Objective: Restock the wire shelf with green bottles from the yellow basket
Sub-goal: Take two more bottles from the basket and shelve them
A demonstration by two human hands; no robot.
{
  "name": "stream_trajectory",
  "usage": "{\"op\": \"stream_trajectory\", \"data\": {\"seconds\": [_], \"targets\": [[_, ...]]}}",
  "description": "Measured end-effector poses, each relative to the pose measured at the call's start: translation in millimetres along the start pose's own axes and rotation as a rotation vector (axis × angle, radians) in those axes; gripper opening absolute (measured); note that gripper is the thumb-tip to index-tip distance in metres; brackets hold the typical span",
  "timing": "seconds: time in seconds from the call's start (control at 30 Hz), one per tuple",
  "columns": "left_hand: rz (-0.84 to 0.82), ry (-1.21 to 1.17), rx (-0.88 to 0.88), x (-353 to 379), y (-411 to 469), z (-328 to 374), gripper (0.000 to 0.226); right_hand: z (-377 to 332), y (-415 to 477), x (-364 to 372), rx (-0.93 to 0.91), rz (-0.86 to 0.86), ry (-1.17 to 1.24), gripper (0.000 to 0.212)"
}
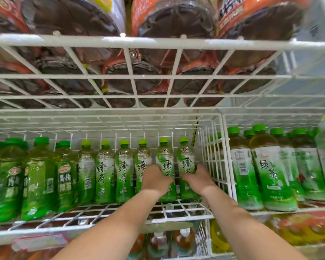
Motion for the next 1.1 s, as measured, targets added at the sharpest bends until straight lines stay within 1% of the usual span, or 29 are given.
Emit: {"op": "stream_trajectory", "data": {"seconds": [0.07,0.13,0.17,0.27,0.3,0.37,0.4,0.43,0.5,0.53,0.57,0.6,0.63,0.7,0.73,0.8,0.87,1.0,1.1], "targets": [[0.002,-0.003,0.007,2.9,1.9,-2.7,0.030,2.6,1.9,1.1,0.005,-0.010,0.002,0.059],[-0.009,0.014,0.019,6.4,4.8,-3.4,0.030,5.4,7.1,2.5,0.005,0.000,-0.021,0.067],[-0.013,0.016,0.028,8.5,7.2,-4.1,0.028,6.3,9.9,3.7,0.009,-0.003,-0.022,0.064],[-0.013,0.017,0.031,11.1,10.2,-3.2,0.031,2.4,9.3,4.3,-0.007,-0.027,-0.031,0.034],[-0.009,0.013,0.034,12.8,11.6,-4.8,0.032,3.0,11.4,4.6,-0.011,-0.029,-0.031,0.031],[-0.017,0.030,0.037,15.0,11.2,-3.9,0.029,2.5,12.4,5.7,-0.026,-0.032,-0.049,0.034],[-0.028,0.064,0.037,16.1,10.7,-2.8,0.020,1.4,12.1,6.3,-0.038,-0.030,-0.070,0.038],[-0.036,0.096,0.050,16.0,10.0,0.1,0.016,1.2,12.0,7.3,-0.037,-0.030,-0.079,0.041],[-0.051,0.127,0.058,16.2,10.3,1.8,0.056,0.7,10.9,7.5,-0.038,-0.013,-0.096,0.048],[-0.063,0.131,0.055,16.5,9.6,2.2,0.069,-1.1,9.1,6.1,-0.045,0.001,-0.115,0.049],[-0.061,0.160,0.057,14.8,8.3,3.7,0.071,-1.2,8.4,4.9,-0.046,0.006,-0.125,0.044],[-0.063,0.200,0.060,13.3,6.9,6.5,0.064,-1.3,8.2,3.6,-0.058,0.009,-0.152,0.034],[-0.056,0.259,0.078,12.6,7.9,7.9,0.053,-1.8,7.5,2.9,-0.070,0.008,-0.175,0.023],[-0.051,0.367,0.117,9.4,6.4,12.4,0.029,-2.1,7.9,2.3,-0.090,0.007,-0.220,0.021],[-0.056,0.401,0.127,7.6,4.8,13.7,0.024,-1.7,7.8,2.4,-0.086,0.018,-0.254,0.022],[-0.063,0.434,0.155,5.7,1.8,14.2,0.019,-1.5,5.2,4.5,-0.064,0.028,-0.287,0.037],[-0.072,0.445,0.170,3.6,-2.2,13.2,0.019,1.4,4.4,7.3,-0.045,0.033,-0.307,0.048],[-0.131,0.459,0.196,-3.6,-12.2,11.2,0.030,-0.7,-6.0,3.1,-0.037,0.054,-0.395,0.071],[-0.180,0.608,0.239,-11.3,-21.4,10.4,0.050,1.5,-13.1,4.1,-0.053,0.039,-0.497,0.085]]}}
Point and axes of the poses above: each hand's wrist, its own y-axis towards the middle knuckle, its own x-axis out of the palm, z = x × y, the point moved 7 cm from there along y, towards the middle knuckle, and after that the axes turned 8 degrees about x, right-handed, at the moved point
